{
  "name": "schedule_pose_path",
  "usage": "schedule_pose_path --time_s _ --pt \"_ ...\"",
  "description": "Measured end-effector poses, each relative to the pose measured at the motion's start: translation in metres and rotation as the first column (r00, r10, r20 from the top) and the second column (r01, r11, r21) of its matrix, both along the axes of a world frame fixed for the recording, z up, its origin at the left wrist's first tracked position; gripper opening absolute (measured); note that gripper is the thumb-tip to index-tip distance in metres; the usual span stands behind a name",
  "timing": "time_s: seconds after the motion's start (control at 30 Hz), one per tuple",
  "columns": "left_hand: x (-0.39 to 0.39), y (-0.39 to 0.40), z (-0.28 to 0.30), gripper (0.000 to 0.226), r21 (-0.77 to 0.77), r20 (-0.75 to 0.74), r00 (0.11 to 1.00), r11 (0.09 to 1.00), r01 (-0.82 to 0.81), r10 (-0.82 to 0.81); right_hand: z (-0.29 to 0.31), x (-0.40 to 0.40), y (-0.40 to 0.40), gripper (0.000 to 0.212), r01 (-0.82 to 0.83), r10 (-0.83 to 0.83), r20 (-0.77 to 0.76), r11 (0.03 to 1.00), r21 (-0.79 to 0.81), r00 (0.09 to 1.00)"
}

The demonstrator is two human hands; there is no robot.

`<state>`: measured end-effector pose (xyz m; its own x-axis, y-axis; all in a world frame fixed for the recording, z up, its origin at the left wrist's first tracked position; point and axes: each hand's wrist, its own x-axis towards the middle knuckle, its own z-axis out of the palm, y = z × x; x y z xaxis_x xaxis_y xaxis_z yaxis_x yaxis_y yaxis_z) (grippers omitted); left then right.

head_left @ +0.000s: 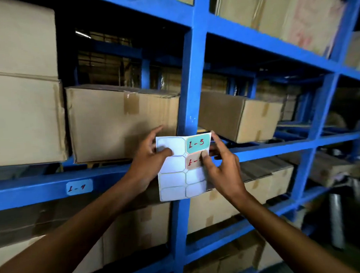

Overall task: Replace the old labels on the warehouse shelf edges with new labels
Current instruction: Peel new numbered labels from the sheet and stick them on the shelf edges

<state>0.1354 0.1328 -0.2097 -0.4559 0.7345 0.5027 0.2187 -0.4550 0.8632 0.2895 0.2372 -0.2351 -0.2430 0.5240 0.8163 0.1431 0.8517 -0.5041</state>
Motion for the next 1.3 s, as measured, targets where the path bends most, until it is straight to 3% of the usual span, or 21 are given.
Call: schedule_pose_path --time_s 0.17,0.33,0.53,0.8,0.93,1.07,1.17,1.3 --pt "0.02 0.027 0.026 0.049 0.06 -0.011 0.998 0.997 0.056 -0.055 0.027 0.024 0.009 0.067 0.059 -0.056 -0.046 0.996 0.068 0.997" --pt "0.029 0.043 0.043 0.043 0.055 -0.014 0.993 0.991 0.118 -0.117 0.044 0.035 0.021 0.05 0.13 -0.123 -0.053 0.979 0.157 0.991" --pt "0.027 0.052 0.051 0.044 0.059 -0.077 0.985 0.985 0.162 -0.157 0.056 0.035 0.026 0.039 0.125 -0.115 -0.071 0.979 0.158 0.991" --pt "0.005 0.059 0.057 0.032 -0.002 -0.168 0.965 0.979 0.202 -0.2 0.064 0.025 0.027 0.033 -0.125 0.097 -0.221 0.986 -0.115 0.971" --pt "-0.008 0.072 0.059 0.034 -0.036 -0.221 0.967 0.992 0.121 -0.126 0.066 0.026 0.028 0.034 -0.236 0.191 -0.243 0.957 -0.171 0.951" --pt "-0.008 0.079 0.057 0.053 0.013 -0.434 0.901 1.0 0.007 -0.001 0.066 0.028 0.025 0.037 -0.314 0.268 -0.222 0.926 -0.209 0.938" --pt "0.008 0.084 0.056 0.059 -0.014 -0.441 0.88 0.982 0.19 -0.177 0.061 0.033 0.027 0.04 -0.333 0.288 -0.2 0.91 -0.246 0.936" --pt "0.032 0.1 0.054 0.063 -0.115 -0.473 0.837 0.961 0.25 -0.274 0.055 0.048 0.036 0.044 -0.34 0.302 -0.173 0.901 -0.269 0.938"
